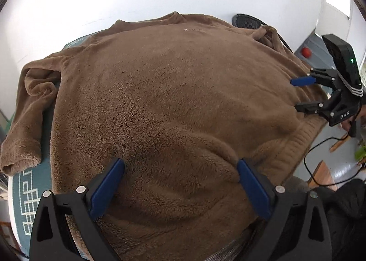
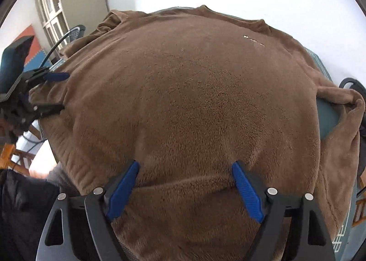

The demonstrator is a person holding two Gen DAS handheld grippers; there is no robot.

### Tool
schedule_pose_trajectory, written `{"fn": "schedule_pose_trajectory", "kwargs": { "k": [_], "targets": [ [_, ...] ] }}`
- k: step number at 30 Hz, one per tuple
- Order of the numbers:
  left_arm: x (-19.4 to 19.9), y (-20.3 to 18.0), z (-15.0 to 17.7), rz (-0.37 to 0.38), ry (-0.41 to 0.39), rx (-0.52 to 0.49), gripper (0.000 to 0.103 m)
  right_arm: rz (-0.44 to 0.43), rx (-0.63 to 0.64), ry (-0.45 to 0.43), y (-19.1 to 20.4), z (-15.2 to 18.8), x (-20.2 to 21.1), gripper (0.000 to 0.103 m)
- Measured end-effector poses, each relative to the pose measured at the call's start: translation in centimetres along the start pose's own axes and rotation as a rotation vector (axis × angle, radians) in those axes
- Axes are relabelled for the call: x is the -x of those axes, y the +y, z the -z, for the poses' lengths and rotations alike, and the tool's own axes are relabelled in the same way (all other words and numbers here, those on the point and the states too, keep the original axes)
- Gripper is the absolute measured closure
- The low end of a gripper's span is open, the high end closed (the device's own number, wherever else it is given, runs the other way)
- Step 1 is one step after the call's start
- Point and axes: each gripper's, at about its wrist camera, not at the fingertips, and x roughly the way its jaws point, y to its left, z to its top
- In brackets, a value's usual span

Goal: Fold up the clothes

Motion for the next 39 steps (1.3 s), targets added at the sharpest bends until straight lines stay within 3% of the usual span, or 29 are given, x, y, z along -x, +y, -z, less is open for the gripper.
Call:
{"fn": "schedule_pose_trajectory", "kwargs": {
  "k": [7, 14, 18, 23, 27, 31, 39],
  "targets": [
    [0.4, 0.4, -1.6, 0.05, 0.074, 0.002, 0.003, -0.012, 0.013, 0.032, 0.2, -0.6, -0.3, 0.016],
    [3.8, 3.6, -6.4, 0.122, 0.004, 0.067, 0.003, -0.064, 0.047, 0.118, -0.2, -1.6, -0.7, 0.015],
    [3.4, 6.6, -10.8, 0.076, -0.013, 0.121, 0.001, -0.108, 0.019, 0.152, -1.2, -2.9, -0.1, 0.014],
    [-0.6, 10.1, -17.1, 0.128, 0.017, 0.177, 0.001, -0.058, 0.023, 0.054, -4.3, -7.1, 2.8, 0.014],
    [-6.7, 13.4, -22.6, 0.166, 0.136, 0.302, 0.001, 0.029, -0.042, 0.011, -8.7, -12.4, 1.8, 0.014],
    [-10.5, 16.0, -26.1, 0.106, 0.225, 0.35, 0.001, 0.063, -0.165, 0.02, -14.0, -17.2, -1.1, 0.014],
    [-17.7, 19.1, -30.1, -0.004, 0.273, 0.353, 0.001, -0.072, -0.406, 0.07, -21.2, -23.8, -9.5, 0.014]
  ]
}}
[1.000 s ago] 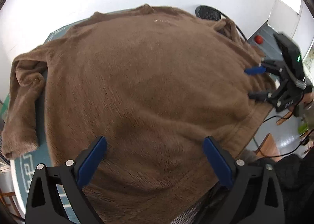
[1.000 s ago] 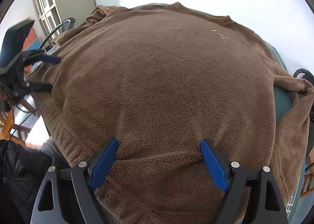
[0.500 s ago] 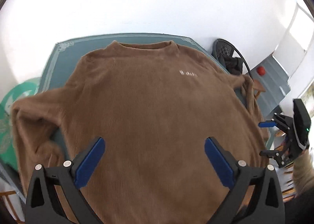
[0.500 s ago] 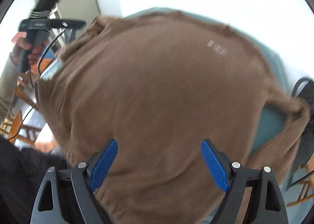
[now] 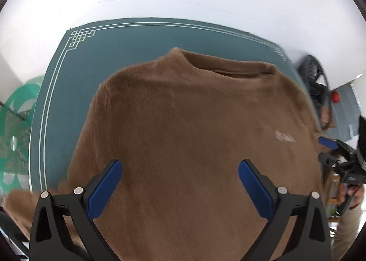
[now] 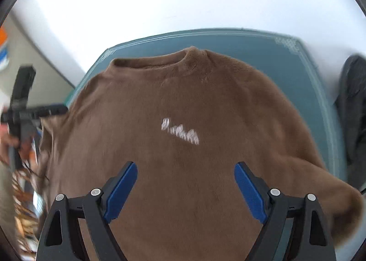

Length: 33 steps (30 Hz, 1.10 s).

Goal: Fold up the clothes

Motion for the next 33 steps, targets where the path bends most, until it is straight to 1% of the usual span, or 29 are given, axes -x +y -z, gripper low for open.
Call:
{"fn": "schedule_pose_trajectory", "kwargs": {
  "k": [3, 5, 6, 9, 11, 12, 13, 17, 21, 23, 25, 26, 29, 31, 33],
  "targets": [
    [-3.5, 1.5, -2.2, -0.037, 0.031, 0.045, 0.001, 0.025, 0.008, 0.012, -0.2, -2.1, -3.2, 0.014],
    [-5.4, 2.5, -3.4, -0.078, 0.033, 0.064, 0.001, 0.044, 0.018, 0.023, -0.4, -3.1, -5.2, 0.014],
    [-6.1, 3.0, -3.8, -0.09, 0.029, 0.076, 0.001, 0.067, 0.026, 0.027, -0.5, -3.6, -6.2, 0.014],
    [-6.6, 3.0, -4.7, -0.118, -0.02, 0.052, 0.001, 0.162, 0.063, 0.023, -0.8, -4.7, -8.8, 0.014],
    [-7.1, 2.6, -4.9, -0.177, -0.047, 0.004, 0.001, 0.233, 0.097, -0.014, -0.7, -5.3, -9.5, 0.014],
    [-7.5, 2.5, -4.9, -0.205, -0.057, -0.017, 0.001, 0.247, 0.1, -0.027, -0.8, -5.5, -9.7, 0.013],
    [-7.7, 2.4, -4.8, -0.216, -0.069, -0.033, 0.001, 0.248, 0.096, -0.036, -0.9, -5.7, -9.9, 0.009],
    [-7.8, 2.5, -4.7, -0.221, -0.103, -0.039, 0.0, 0.261, 0.095, -0.058, -1.0, -6.1, -10.5, 0.003],
    [-7.5, 2.2, -4.5, -0.232, -0.079, -0.027, 0.0, 0.273, 0.089, -0.051, -0.8, -6.1, -10.2, 0.002],
    [-6.4, 1.9, -3.6, -0.235, -0.066, -0.004, 0.0, 0.27, 0.062, -0.046, -0.6, -5.4, -8.9, 0.002],
    [-5.1, 1.3, -2.3, -0.214, -0.067, -0.004, 0.0, 0.235, 0.053, -0.062, 0.1, -4.3, -6.8, 0.002],
    [-4.4, 0.7, -1.7, -0.208, -0.07, -0.016, 0.0, 0.21, 0.071, -0.065, 0.9, -3.4, -5.6, 0.002],
    [-1.6, -0.6, 1.0, -0.182, -0.081, -0.086, 0.0, 0.135, 0.156, -0.058, 4.1, -0.2, -2.5, 0.002],
    [-0.1, -2.5, 3.5, -0.173, -0.088, -0.147, 0.0, 0.098, 0.233, -0.028, 6.5, 2.5, -1.1, 0.002],
    [1.1, -4.2, 6.3, -0.157, -0.088, -0.211, 0.0, 0.082, 0.299, 0.01, 8.4, 5.1, -0.4, 0.002]
  ]
}}
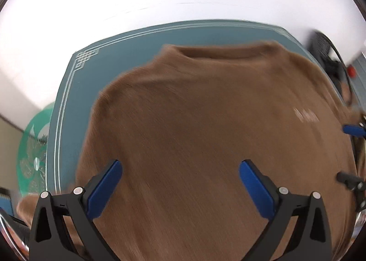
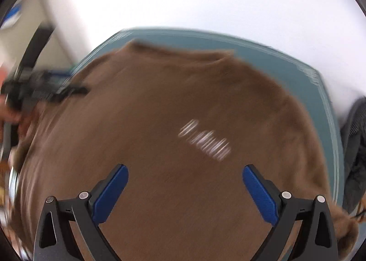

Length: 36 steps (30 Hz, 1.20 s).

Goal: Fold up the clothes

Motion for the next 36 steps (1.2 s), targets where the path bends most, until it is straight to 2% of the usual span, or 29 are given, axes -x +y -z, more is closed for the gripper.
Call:
{"fn": "schedule_pose_trajectory", "kwargs": {
  "k": [4, 10, 12, 17, 19, 21, 26, 30, 32, 36],
  "targets": [
    [3.0, -3.8, 6.2, 0.037, 0.01, -0.117, 0.0, -0.014, 0.123, 0.049, 5.3, 6.0, 1.9, 0.002],
    [6.5, -6.5, 16.5, 0.038, 0.037, -0.234, 0.0, 0.0, 0.219, 0.11, 8.5, 13.8, 3.5, 0.002],
    [7.6, -5.8, 19.8, 0.069, 0.054, -0.23, 0.0, -0.002, 0.225, 0.132, 8.7, 16.0, 3.5, 0.002],
    [9.2, -4.2, 26.0, 0.039, 0.052, -0.225, 0.0, -0.035, 0.155, 0.057, 7.4, 19.5, 5.2, 0.001],
    [9.3, -2.9, 27.3, 0.079, 0.031, -0.156, 0.0, -0.029, 0.148, 0.003, 7.3, 20.6, 5.7, 0.001],
    [9.3, -1.9, 27.8, 0.112, 0.02, -0.09, 0.0, -0.021, 0.136, -0.022, 7.3, 21.0, 5.9, 0.001],
    [9.6, -2.4, 26.7, 0.075, 0.051, -0.098, 0.0, -0.013, 0.119, -0.044, 7.4, 21.8, 6.4, 0.001],
    [11.4, -3.0, 24.2, 0.055, 0.018, -0.094, 0.0, -0.013, 0.112, -0.075, 6.9, 20.4, 4.9, 0.001],
    [12.7, -3.1, 22.4, 0.111, -0.016, -0.048, 0.0, -0.013, 0.111, -0.08, 7.0, 20.2, 4.7, 0.001],
    [14.4, -2.5, 18.7, 0.292, -0.088, 0.124, 0.0, -0.012, 0.113, -0.085, 7.1, 20.1, 4.7, 0.001]
  ]
}}
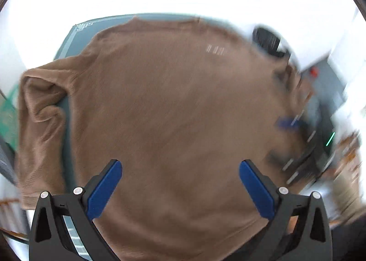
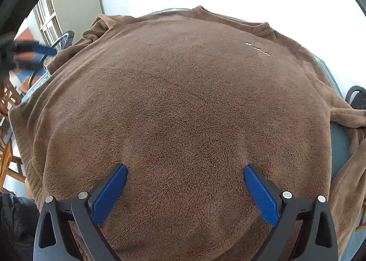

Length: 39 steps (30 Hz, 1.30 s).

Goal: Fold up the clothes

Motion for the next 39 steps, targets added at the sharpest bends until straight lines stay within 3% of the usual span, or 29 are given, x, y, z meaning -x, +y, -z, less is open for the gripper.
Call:
{"fn": "schedule_pose_trajectory", "kwargs": {
  "k": [2, 4, 6, 9, 17, 23, 29, 33, 39],
  "targets": [
    [0.0, -0.5, -1.1, 0.093, -0.04, 0.072, 0.0, 0.001, 0.001, -0.005, 0.0, 0.1, 0.1, 0.001],
    [-0.7, -1.1, -2.0, 0.137, -0.059, 0.118, 0.0, 0.003, 0.0, -0.008, 0.1, 0.0, 0.0, 0.001],
    [-2.9, -1.5, -3.7, 0.106, -0.077, 0.102, 0.0, 0.004, -0.002, -0.009, 0.1, 0.0, -0.1, 0.001],
    [-5.5, -2.8, -3.7, -0.014, -0.088, 0.065, 0.0, 0.007, -0.005, -0.012, 0.2, -0.1, -0.2, 0.001],
    [-10.9, -1.1, -0.5, 0.024, 0.026, 0.16, 0.0, 0.007, -0.008, -0.015, 0.2, -0.1, -0.2, 0.001],
    [-8.0, 0.4, 3.2, 0.001, -0.007, 0.136, 0.0, 0.006, -0.009, -0.018, 0.2, 0.0, -0.1, 0.001],
    [-5.5, 1.4, 6.8, -0.079, -0.025, 0.144, 0.0, 0.003, -0.011, -0.027, 0.1, 0.1, -0.1, 0.001],
    [-4.0, 1.5, 9.1, -0.181, 0.013, 0.106, 0.0, 0.003, -0.013, -0.031, 0.2, 0.2, 0.0, 0.001],
    [-0.8, 2.7, 12.9, -0.266, 0.059, 0.129, 0.0, 0.003, -0.013, -0.033, 0.1, 0.3, 0.1, 0.001]
  ]
}}
